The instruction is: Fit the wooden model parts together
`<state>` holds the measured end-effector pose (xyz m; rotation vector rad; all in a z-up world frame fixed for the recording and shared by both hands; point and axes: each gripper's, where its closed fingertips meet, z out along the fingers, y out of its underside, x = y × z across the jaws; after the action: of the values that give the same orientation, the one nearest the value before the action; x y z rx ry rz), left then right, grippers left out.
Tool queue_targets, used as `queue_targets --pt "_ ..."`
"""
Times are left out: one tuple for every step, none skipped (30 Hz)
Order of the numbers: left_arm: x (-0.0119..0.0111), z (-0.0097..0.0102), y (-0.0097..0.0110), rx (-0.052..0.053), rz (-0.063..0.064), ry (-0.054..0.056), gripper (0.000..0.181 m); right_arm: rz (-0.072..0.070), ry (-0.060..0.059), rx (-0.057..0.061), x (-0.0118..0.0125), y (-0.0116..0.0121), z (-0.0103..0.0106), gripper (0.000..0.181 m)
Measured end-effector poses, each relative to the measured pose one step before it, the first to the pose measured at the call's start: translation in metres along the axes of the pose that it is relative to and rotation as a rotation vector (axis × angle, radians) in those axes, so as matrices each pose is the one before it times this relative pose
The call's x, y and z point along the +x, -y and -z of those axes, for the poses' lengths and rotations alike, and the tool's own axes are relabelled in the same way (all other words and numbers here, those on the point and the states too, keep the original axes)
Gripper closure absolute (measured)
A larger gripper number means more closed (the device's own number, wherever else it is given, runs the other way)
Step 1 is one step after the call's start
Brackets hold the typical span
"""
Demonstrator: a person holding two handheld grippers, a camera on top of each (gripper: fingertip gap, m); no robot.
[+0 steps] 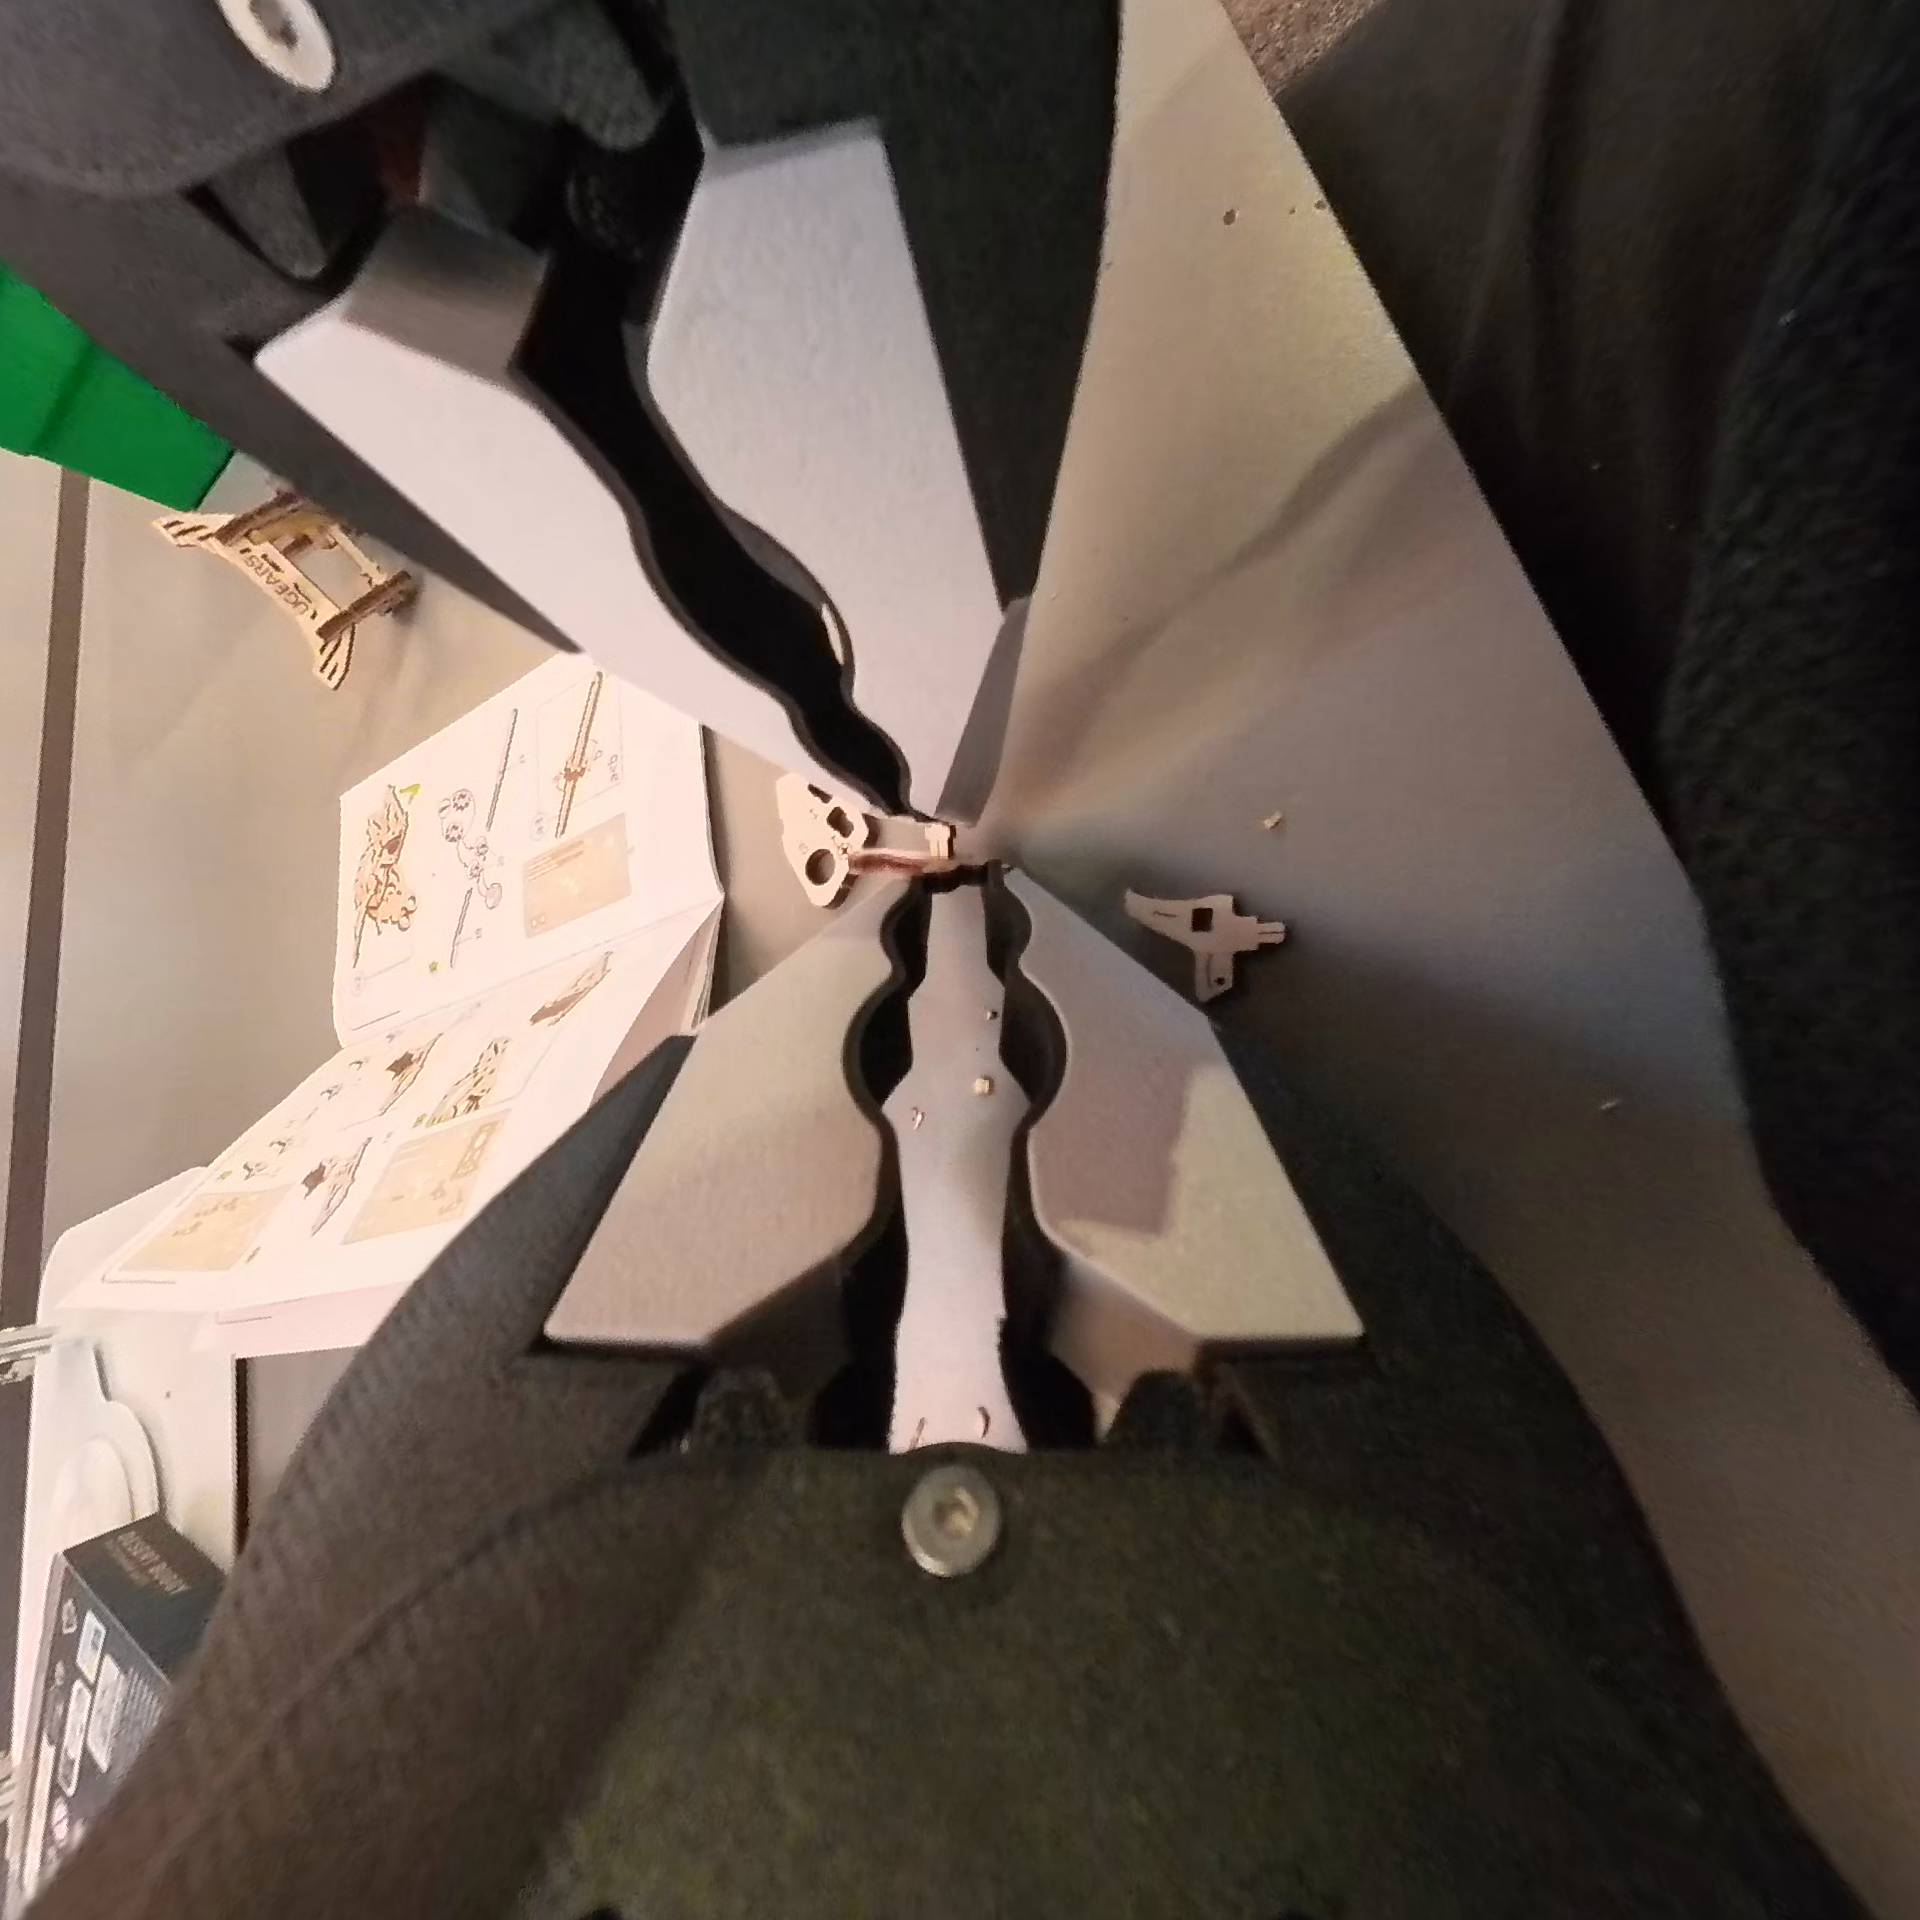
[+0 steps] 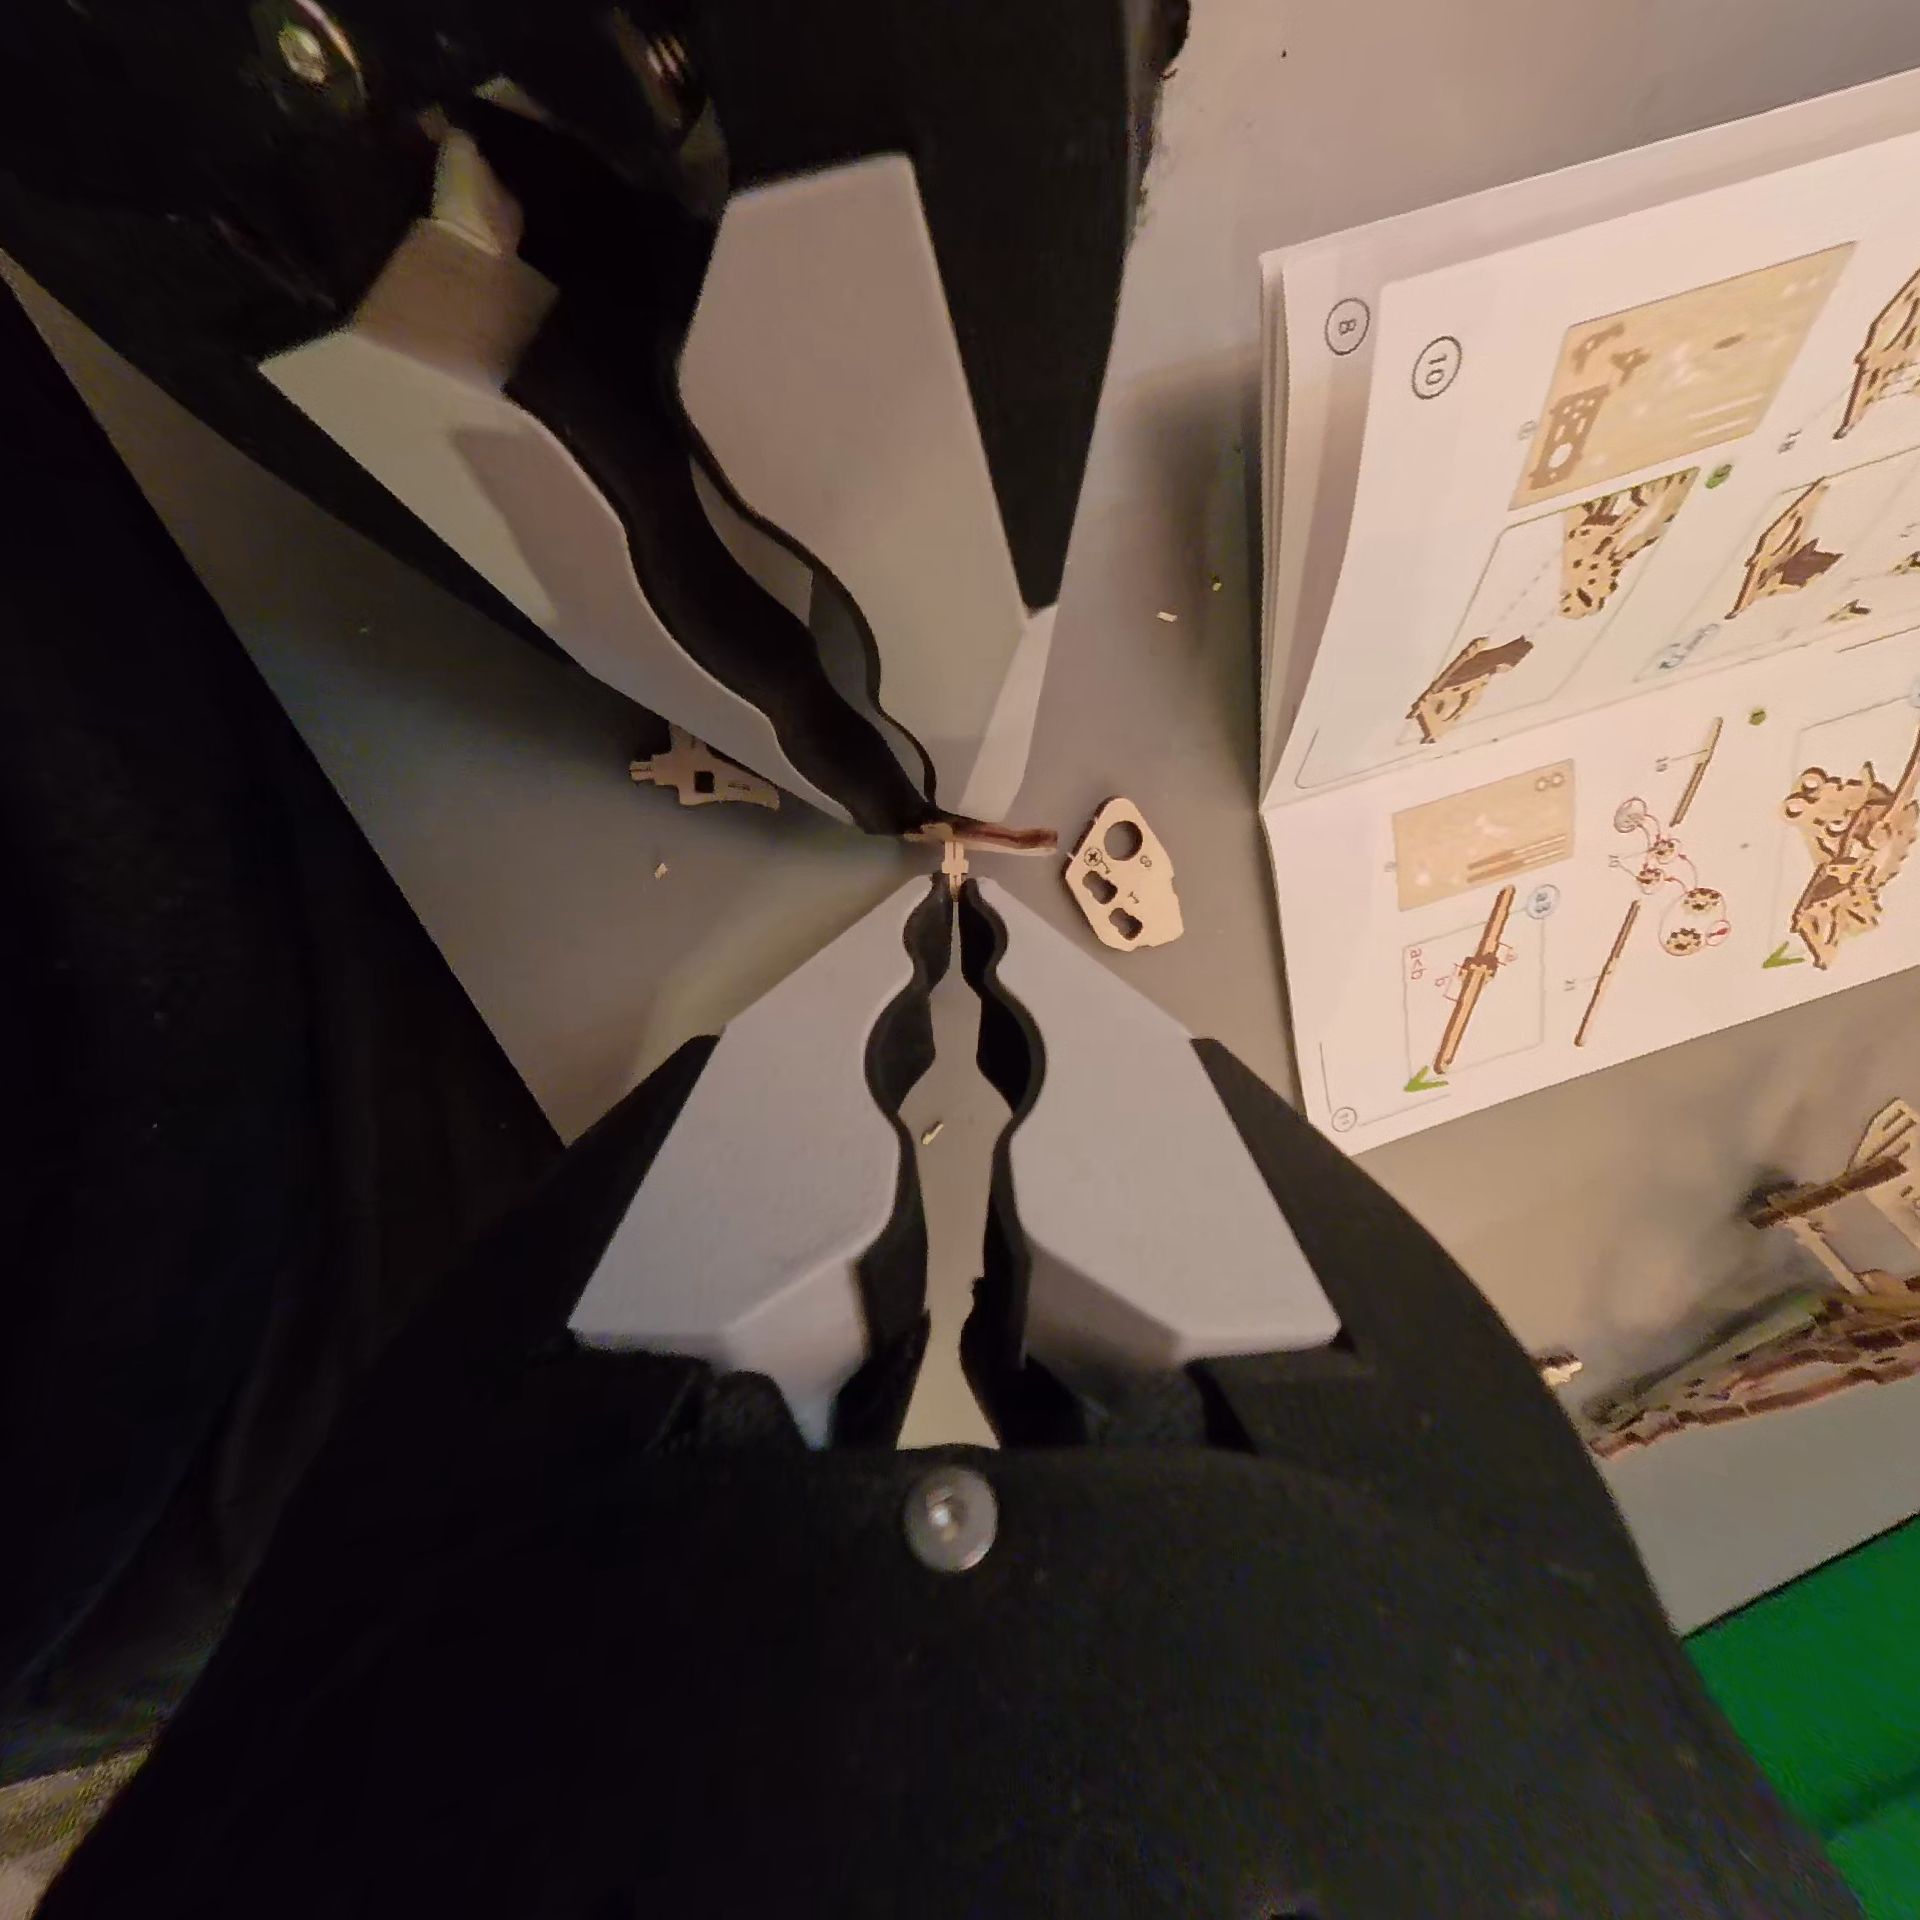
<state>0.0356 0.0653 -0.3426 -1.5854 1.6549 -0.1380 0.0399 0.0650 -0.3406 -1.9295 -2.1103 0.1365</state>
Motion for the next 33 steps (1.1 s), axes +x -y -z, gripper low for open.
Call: queue_targets --pt "0.00004 -0.00003 -0.00005 0.0014 0.0055 -0.0007 0.173 -0.0049 -0.0008 0.0052 0.00002 0.00003 -0.00022 0.181" --pt "-0.0001 0.00001 0.00008 -0.001 0.0009 0.0011 0.173 -0.0054 -0.001 0.0056 0.00004 0.00024 -0.00008 0.181" --pt "0.00009 -0.00001 0.00007 -0.0006 0.0003 0.0019 0.173 -0.0044 -0.0036 0.004 0.00009 0.00011 -0.00003 0.181" --pt "-0.00006 -0.00001 -0.0001 0.0011 0.0041 -0.0006 0.173 -0.0043 -0.0053 0.0021 0.00002 0.00001 -0.00011 0.181" --pt "0.00001 -0.00004 -0.00004 0.0027 0.0047 -0.0017 0.173 -0.0057 -0.0039 0.0026 0.00014 0.0001 0.0 0.181" --pt "-0.00007 0.00005 -0.00008 -0.0002 0.0021 -0.0002 0.173 -0.0069 -0.002 0.0019 0.00012 0.0002 0.00005 0.181" --pt "-0.00012 -0.00006 -0.00006 -0.0012 -0.0001 0.0019 0.173 -0.0035 -0.0043 0.0 0.00026 0.00017 -0.00014 0.181" --pt "-0.00011 -0.00001 -0.00006 0.0015 0.0023 0.0004 0.173 -0.0021 -0.0052 0.0004 0.00019 0.00009 0.00003 0.181" --pt "-0.00009 0.00004 -0.00013 0.0014 0.0039 -0.0007 0.173 -0.0037 -0.0042 0.0014 0.00014 0.00023 0.00003 0.181" --pt "0.00003 0.00001 -0.00008 0.0001 0.0019 0.0 0.173 -0.0022 -0.0048 0.0027 0.00008 0.00016 -0.00026 0.181" --pt "-0.00008 -0.00002 -0.00001 0.0006 0.0009 0.0003 0.173 -0.0045 -0.001 0.0046 0.00003 0.00008 -0.00008 0.181" --pt "-0.00009 -0.00002 -0.00011 0.0004 0.0042 -0.0003 0.173 -0.0061 -0.0002 0.0048 0.0001 0.0001 -0.00014 0.181" --pt "-0.00003 -0.00005 -0.00005 0.002 0.0037 -0.0018 0.173 -0.0054 -0.0026 0.0028 0.00005 0.00004 -0.00031 0.181" --pt "0.00004 0.00004 -0.00007 0.0011 0.0036 -0.001 0.173 -0.0025 -0.004 0.0012 0.00007 0.00006 -0.0001 0.181" --pt "-0.0001 -0.00004 0.00003 0.0009 0.0008 0.0004 0.173 -0.0027 -0.0065 0.0012 0.00014 0.00019 0.00001 0.181" --pt "-0.00002 0.00003 -0.00005 0.0012 0.0037 -0.0005 0.173 -0.0033 -0.0075 0.0021 0.00008 0.00005 -0.00025 0.181" --pt "-0.00005 -0.00004 -0.00009 0.0014 0.0029 -0.0004 0.173 -0.0045 -0.0045 0.0023 0.00001 0.00002 -0.00011 0.181" --pt "0.0 0.00001 0.00006 0.0013 0.0023 -0.0007 0.173 -0.004 -0.0032 0.0008 0.00005 0.00008 -0.00013 0.181" --pt "0.00005 0.00004 -0.00008 0.0021 -0.0005 -0.0008 0.173 0.0007 -0.0052 -0.0012 -0.00006 -0.00004 -0.00011 0.181" --pt "-0.00002 -0.00002 0.00001 0.0023 0.0028 -0.0018 0.173 0.0047 -0.005 -0.0007 -0.00012 -0.00009 -0.00015 0.181" --pt "-0.00002 -0.00001 0.00006 0.0007 0.0013 -0.0009 0.173 0.0037 -0.0003 0.0016 -0.00001 0.00002 -0.00009 0.181" --pt "-0.00002 0.00006 0.00004 -0.0005 -0.0019 0.0005 0.173 0.0032 0.0046 0.002 -0.00012 0.00008 -0.00014 0.181" --pt "0.00004 -0.00003 -0.00004 0.0012 0.0007 0.0001 0.173 0.0061 0.0043 0.0008 0.00012 0.0 -0.00008 0.181" --pt "0.0 0.00001 0.00007 0.0014 0.0029 -0.0003 0.173 0.0056 0.0054 -0.0024 0.00003 0.00002 -0.00003 0.181" --pt "-0.00012 -0.00002 -0.00004 0.0 -0.0027 0.0005 0.173 0.008 0.0055 -0.0045 0.00001 0.00005 0.00016 0.181" --pt "0.00001 -0.00001 -0.00004 0.0016 0.0017 -0.0008 0.173 0.0078 0.0039 -0.0052 0.00003 0.00017 0.00018 0.181" --pt "0.0001 0.00003 -0.00001 0.0017 0.0024 -0.0005 0.173 0.003 0.0037 -0.0055 0.00008 -0.00007 -0.00001 0.181" --pt "-0.00012 0.00003 0.00009 -0.0001 -0.002 0.0013 0.173 0.0015 0.0044 -0.005 -0.00008 0.00006 0.00015 0.181" --pt "-0.00001 -0.00004 0.00005 -0.0012 -0.0024 0.0015 0.173 0.0049 0.0022 -0.0054 -0.00005 0.00027 0.00062 0.181" --pt "0.0 0.00003 -0.00006 0.0007 0.001 -0.0003 0.173 0.0046 0.0011 -0.0046 -0.00001 0.00047 0.00056 0.181" --pt "0.00011 0.00002 -0.00015 0.0015 0.0023 -0.002 0.173 -0.001 0.0061 -0.0002 -0.00042 0.00074 0.00023 0.181" --pt "-0.0001 -0.00006 -0.00001 -0.0001 0.001 -0.001 0.173 -0.0035 0.0093 0.0016 -0.00064 0.00071 0.00023 0.181" --pt "-0.00003 0.00001 0.0 -0.001 -0.0023 0.0015 0.174 0.0011 0.002 -0.0049 0.0 0.00004 0.0 0.181"
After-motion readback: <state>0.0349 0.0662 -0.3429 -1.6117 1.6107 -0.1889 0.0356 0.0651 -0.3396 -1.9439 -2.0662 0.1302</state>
